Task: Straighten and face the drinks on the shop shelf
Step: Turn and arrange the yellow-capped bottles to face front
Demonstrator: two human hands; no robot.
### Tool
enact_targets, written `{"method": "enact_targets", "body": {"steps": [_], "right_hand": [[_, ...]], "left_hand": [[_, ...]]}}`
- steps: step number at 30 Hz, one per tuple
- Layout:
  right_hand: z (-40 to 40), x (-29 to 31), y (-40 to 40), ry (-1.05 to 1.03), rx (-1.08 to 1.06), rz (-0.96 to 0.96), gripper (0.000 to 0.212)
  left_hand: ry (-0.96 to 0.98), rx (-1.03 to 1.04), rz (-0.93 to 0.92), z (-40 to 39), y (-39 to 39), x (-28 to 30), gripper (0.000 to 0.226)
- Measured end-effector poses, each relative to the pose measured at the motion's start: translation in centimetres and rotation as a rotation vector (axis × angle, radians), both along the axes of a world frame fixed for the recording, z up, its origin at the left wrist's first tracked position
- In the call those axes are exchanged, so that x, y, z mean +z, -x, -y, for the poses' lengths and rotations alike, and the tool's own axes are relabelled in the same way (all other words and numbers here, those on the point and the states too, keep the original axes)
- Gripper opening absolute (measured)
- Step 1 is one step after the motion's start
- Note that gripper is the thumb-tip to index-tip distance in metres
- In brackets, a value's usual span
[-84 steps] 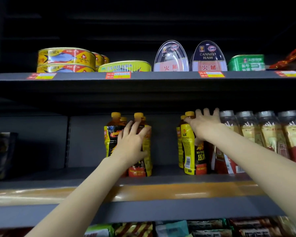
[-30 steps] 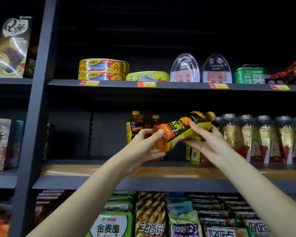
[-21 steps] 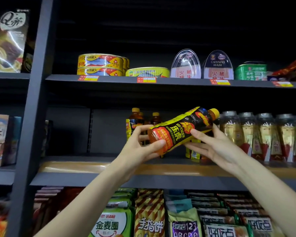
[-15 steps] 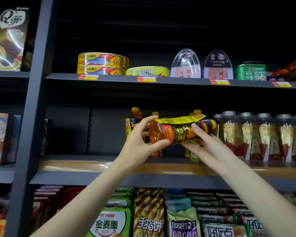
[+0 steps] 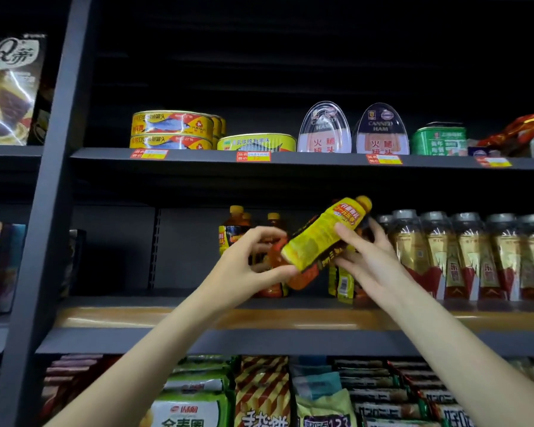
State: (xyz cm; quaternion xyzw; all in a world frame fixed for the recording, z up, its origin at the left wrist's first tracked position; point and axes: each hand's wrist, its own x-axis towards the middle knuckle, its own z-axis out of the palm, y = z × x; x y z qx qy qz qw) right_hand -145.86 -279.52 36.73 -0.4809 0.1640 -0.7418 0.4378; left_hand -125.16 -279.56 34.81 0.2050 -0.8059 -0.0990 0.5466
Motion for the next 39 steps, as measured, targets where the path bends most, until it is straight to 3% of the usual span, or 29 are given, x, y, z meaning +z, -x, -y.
{"method": "enact_targets", "body": {"steps": [3,7,9,11,15,18,20,23,26,30,32,34,39], "right_hand": [[-0.5,-0.2,0.3,0.185,-0.052,-0.183,0.074],[-0.7,0.0,0.6,0.205,0.005,-0.202,0.085],[-1.2,0.6,0.9,0.147,0.008,-0.28,0.078],[-1.5,1.0,0.9,0.064,-0.028,-0.333,0.072],[-1.0,1.2,1.4,0.061,-0.421,-0.46,0.073],[-0.7,1.8,2.7,0.081,-0.876,-0.831,0.084],[-0.3,1.8,3.6,0.012,-1.067,-1.043,0.085],[0.6,1.4,4.8,-0.138,-1.239,-1.164,0.089],[1.6,1.7,5.7,-0.215,-1.179,-1.264,0.096],[0.6,2.7,6.7,-0.132,-0.714,-1.205,0.09],[0.2,2.6,7.1,-0.123,-0.615,-1.203,0.092],[0.7,2.2,6.9,-0.076,-0.681,-1.172,0.091],[3.1,0.8,2.9,-0.031,-1.167,-1.305,0.085]], "left_hand": [[-0.208,-0.002,0.104,0.7,0.4,0.4,0.067],[-0.339,-0.151,0.087,0.7,1.5,1.2,0.069],[-0.252,-0.071,0.08,0.7,1.9,1.4,0.063],[-0.018,0.173,0.166,1.0,2.5,1.4,0.06],[0.119,0.332,0.353,1.7,3.8,1.7,0.056],[0.115,0.427,0.408,2.5,3.7,2.3,0.045],[0.091,0.448,0.379,3.0,3.4,2.2,0.04],[0.079,0.468,0.381,3.8,3.3,1.6,0.035],[0.047,0.498,0.385,4.7,3.2,1.1,0.034],[0.045,0.52,0.379,5.4,3.1,1.0,0.033],[0.05,0.529,0.38,5.6,3.1,1.1,0.037],[0.054,0.533,0.351,5.8,3.4,1.2,0.042],[0.085,0.549,0.29,6.3,3.6,1.3,0.044]]}}
